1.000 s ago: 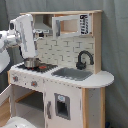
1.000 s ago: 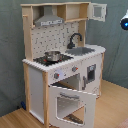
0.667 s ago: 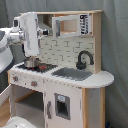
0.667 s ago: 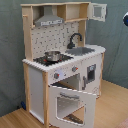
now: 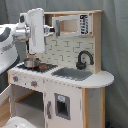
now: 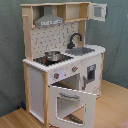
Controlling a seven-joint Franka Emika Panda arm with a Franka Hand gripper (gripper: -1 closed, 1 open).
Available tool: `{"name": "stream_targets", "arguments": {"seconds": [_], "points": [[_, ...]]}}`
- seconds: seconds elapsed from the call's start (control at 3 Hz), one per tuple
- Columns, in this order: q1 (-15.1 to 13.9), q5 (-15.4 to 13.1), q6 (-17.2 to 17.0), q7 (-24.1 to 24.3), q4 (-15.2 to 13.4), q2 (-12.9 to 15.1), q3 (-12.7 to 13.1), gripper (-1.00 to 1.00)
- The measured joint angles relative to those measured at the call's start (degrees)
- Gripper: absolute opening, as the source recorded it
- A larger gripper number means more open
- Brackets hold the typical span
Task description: Play with the kitchen
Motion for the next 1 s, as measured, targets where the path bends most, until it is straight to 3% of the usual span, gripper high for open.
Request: {"name": "stream_targets", "arguments": {"seconds": [1.0], "points": [[0.0,-1.5,15.4,-5.1,-2.9,0.1,-8.2,-1.0]]}}
